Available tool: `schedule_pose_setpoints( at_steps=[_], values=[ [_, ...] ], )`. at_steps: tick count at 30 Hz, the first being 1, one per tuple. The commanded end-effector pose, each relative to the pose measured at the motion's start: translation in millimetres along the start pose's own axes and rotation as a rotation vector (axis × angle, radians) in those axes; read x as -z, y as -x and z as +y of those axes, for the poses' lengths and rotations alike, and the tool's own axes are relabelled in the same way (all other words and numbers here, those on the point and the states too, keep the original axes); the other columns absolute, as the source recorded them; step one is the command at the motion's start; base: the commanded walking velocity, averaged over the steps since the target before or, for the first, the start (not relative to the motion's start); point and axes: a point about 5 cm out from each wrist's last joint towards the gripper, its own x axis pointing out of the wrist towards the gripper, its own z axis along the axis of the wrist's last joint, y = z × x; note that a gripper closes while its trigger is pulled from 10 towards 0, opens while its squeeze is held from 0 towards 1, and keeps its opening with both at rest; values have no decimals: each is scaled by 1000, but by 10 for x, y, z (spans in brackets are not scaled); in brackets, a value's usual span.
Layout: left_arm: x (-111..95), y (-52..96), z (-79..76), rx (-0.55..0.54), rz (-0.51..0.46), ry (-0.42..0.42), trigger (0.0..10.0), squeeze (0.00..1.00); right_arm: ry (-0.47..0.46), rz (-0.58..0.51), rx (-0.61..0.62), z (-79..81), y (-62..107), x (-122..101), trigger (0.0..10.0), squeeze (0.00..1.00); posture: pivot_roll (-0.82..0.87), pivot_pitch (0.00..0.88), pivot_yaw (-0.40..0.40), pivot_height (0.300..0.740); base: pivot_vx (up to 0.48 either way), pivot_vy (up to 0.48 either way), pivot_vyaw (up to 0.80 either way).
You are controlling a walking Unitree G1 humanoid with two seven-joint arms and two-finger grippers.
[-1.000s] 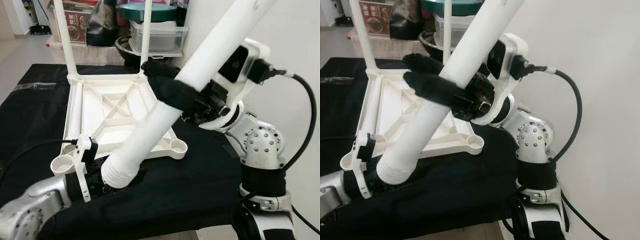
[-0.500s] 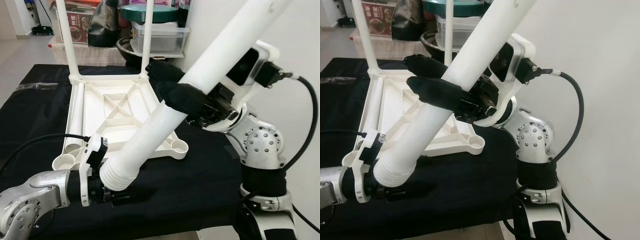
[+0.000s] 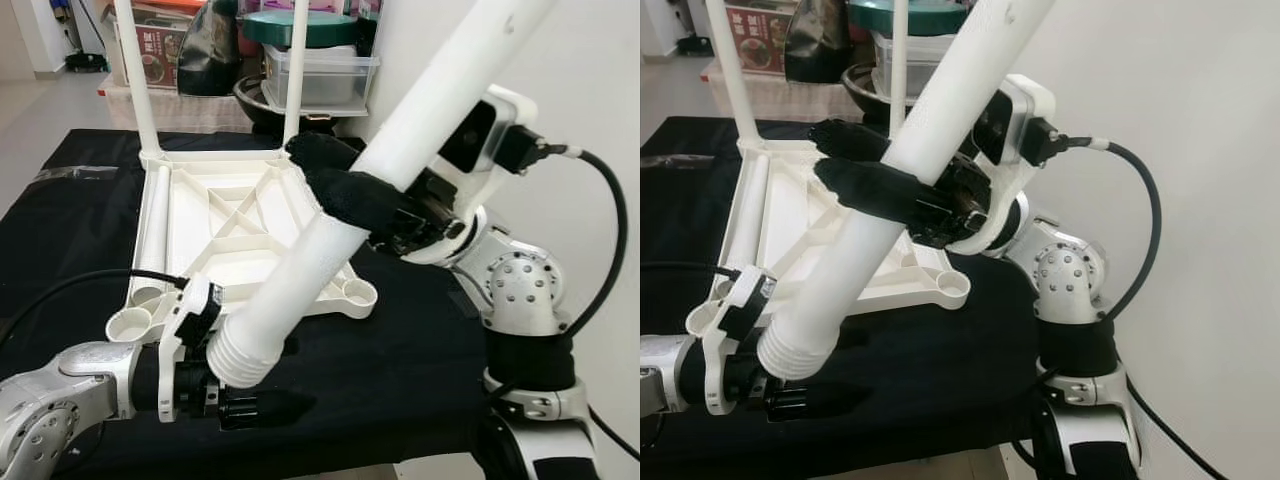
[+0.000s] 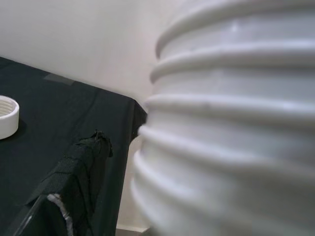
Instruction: Building children table
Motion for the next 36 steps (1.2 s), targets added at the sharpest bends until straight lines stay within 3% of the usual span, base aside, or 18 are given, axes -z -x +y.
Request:
schedule_pose_setpoints(
  at_steps=[1,12,20,36],
  values=[
    [-74,34,-48,1,-1,-48,10000,0,-72,91,-5,26,29,121,0,0,116,0,-130,740,0,0,0],
    [-79,-7,-58,15,-12,-52,10000,0,-95,172,-3,55,95,196,0,0,112,0,-128,740,0,0,0],
    [-46,1,-36,20,14,-45,10000,0,-90,167,-21,60,53,171,0,0,107,0,-120,740,0,0,0],
    [48,-100,-92,140,90,-16,10000,0,-68,158,-75,23,-79,132,0,0,103,0,-110,740,0,0,0]
  ],
)
